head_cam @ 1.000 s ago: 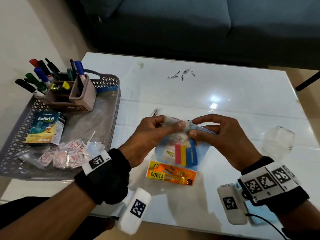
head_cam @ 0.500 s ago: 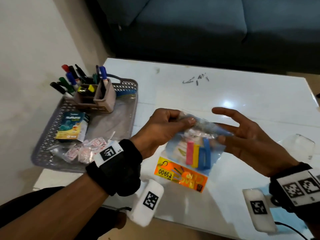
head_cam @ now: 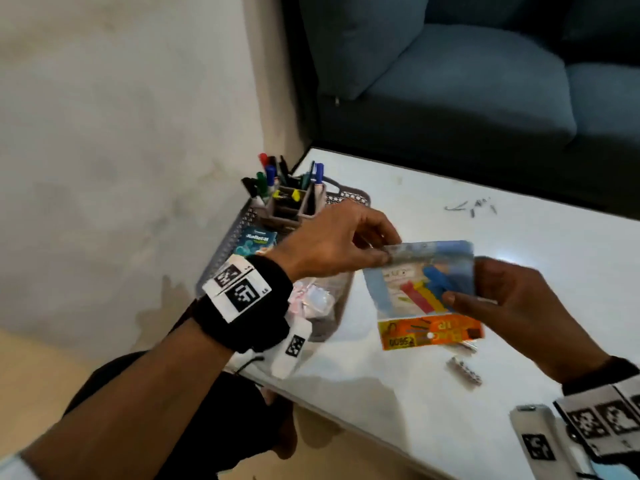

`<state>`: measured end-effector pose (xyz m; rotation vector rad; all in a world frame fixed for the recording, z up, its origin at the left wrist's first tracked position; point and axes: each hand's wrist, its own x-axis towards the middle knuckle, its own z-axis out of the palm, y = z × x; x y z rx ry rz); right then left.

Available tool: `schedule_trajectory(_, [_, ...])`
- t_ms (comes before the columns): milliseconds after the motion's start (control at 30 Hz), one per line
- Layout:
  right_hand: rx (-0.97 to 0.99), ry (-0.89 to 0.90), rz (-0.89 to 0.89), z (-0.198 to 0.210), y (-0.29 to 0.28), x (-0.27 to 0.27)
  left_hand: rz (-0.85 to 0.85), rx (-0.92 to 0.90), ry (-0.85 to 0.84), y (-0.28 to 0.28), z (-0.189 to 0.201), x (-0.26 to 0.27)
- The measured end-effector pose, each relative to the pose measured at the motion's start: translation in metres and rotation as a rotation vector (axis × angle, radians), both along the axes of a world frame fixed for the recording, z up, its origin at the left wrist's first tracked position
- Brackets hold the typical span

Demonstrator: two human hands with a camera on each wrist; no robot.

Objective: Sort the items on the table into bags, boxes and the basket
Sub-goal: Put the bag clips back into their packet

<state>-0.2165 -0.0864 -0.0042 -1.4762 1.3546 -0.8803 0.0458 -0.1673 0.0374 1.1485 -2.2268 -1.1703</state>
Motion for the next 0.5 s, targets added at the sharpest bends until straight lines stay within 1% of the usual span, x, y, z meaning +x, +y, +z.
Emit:
schedule_trajectory(67, [-0.145, 0.198, 0.057, 0.02, -0.016, 0.024, -0.01, -0.133, -0.075, -0.002, 0.018, 0.031])
schedule_trajectory(133, [-0.381, 0.444, 0.095, 0.032, -0.035, 0.056, 0.042, -0.274, -0.102, -0.003, 0.03, 0.063])
schedule_trajectory(167, [-0.494, 0.554, 0.106, 0.035, -0.044, 0.074, 0.075, -0.342, -0.112, -0.002, 0.033, 0.078])
schedule_trajectory(233, [-0.637, 0.717, 0.11, 0.039, -0.058, 0.105, 0.099, -0.446, -0.156, -0.002, 0.033, 0.1])
schedule_trajectory(300, [-0.7, 0.876, 0.163, 0.041, -0.066, 0.138, 0.084, -0.542, -0.268, 0.001, 0.025, 0.119])
schedule_trajectory(367, [-0.726, 1.012, 0.255, 0.035, -0.07, 0.162, 0.067, -0.614, -0.399, 0.003, 0.009, 0.132])
schedule_trajectory(433, [-0.761, 1.128, 0.335, 0.021, -0.07, 0.181, 0.026, -0.663, -0.457, 0.004, -0.01, 0.137])
schedule_trajectory(500, [-0.725, 1.198, 0.377, -0.001, -0.071, 0.193, -0.033, -0.674, -0.481, 0.004, -0.028, 0.139])
